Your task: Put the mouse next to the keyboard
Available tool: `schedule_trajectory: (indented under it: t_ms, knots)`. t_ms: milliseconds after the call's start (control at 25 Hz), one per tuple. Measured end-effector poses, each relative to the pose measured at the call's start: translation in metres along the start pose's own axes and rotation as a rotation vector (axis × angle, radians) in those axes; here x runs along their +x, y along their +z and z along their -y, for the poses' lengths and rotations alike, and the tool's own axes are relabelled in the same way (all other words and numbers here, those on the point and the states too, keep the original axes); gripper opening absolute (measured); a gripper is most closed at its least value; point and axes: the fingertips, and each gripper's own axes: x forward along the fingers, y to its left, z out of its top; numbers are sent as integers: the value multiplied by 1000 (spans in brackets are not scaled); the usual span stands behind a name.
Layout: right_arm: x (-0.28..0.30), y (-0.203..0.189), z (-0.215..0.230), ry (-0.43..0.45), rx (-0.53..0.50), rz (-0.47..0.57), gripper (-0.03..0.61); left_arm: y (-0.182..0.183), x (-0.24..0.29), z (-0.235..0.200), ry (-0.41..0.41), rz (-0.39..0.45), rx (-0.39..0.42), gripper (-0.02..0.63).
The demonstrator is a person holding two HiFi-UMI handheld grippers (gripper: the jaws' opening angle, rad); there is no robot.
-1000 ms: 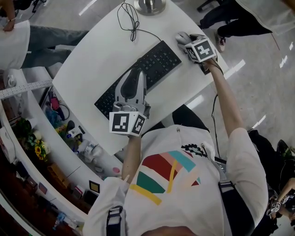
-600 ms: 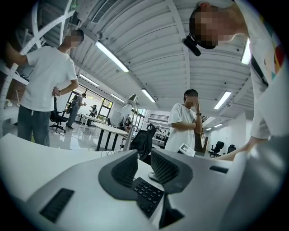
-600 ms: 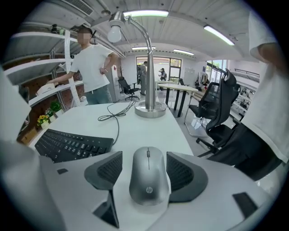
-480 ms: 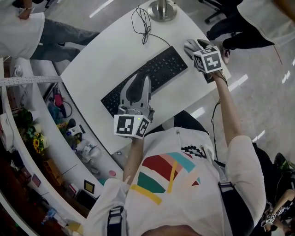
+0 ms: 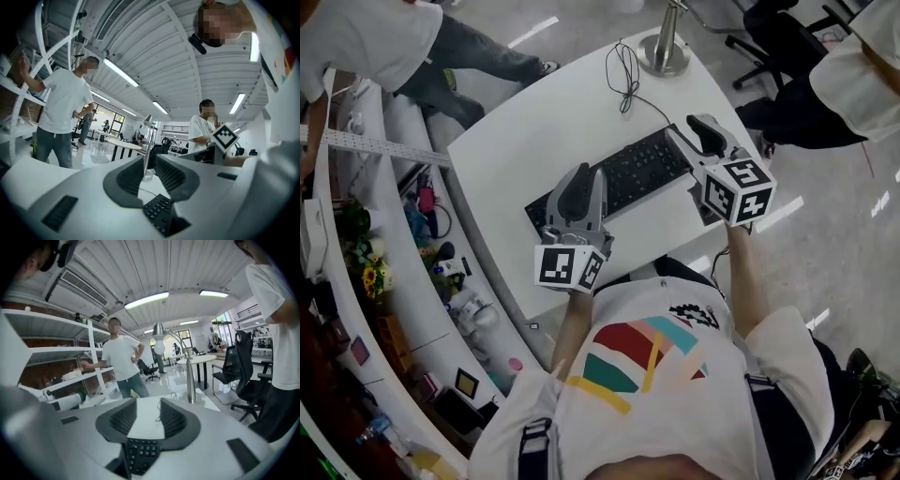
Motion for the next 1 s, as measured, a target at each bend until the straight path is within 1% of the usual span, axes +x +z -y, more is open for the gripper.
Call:
schedule_trajectory:
  t_ms: [40, 80, 120, 200, 280, 360, 440, 560, 720, 1000]
  knots:
    - [-6, 12, -11, 4, 4, 46, 96, 1, 0, -3, 3, 0, -3, 129]
    - [-11, 24, -21, 13, 2, 88, 11, 2, -1, -5, 8, -2, -3, 113]
    - [-16, 32, -33, 25, -11, 119, 11, 2, -1, -8, 17, -5, 0, 96]
    - [-25, 38, -56, 51, -64, 139, 11, 3, -3, -12, 33, -11, 3, 64]
    - [-30, 35, -79, 90, -129, 120, 11, 6, -3, -14, 40, -9, 4, 44]
    - [-31, 28, -96, 119, -188, 91, 11, 10, -1, -13, 41, 1, 5, 44]
    - [-31, 20, -107, 129, -222, 65, 11, 12, -1, -11, 36, 8, 6, 44]
    - [-33, 11, -114, 141, -226, 51, 11, 13, -3, -7, 28, 14, 8, 44]
    - [-37, 6, -111, 133, -241, 39, 11, 14, -4, -2, 25, 12, 11, 44]
    - [-45, 7, -104, 121, -238, 36, 11, 19, -7, -3, 47, 19, 17, 44]
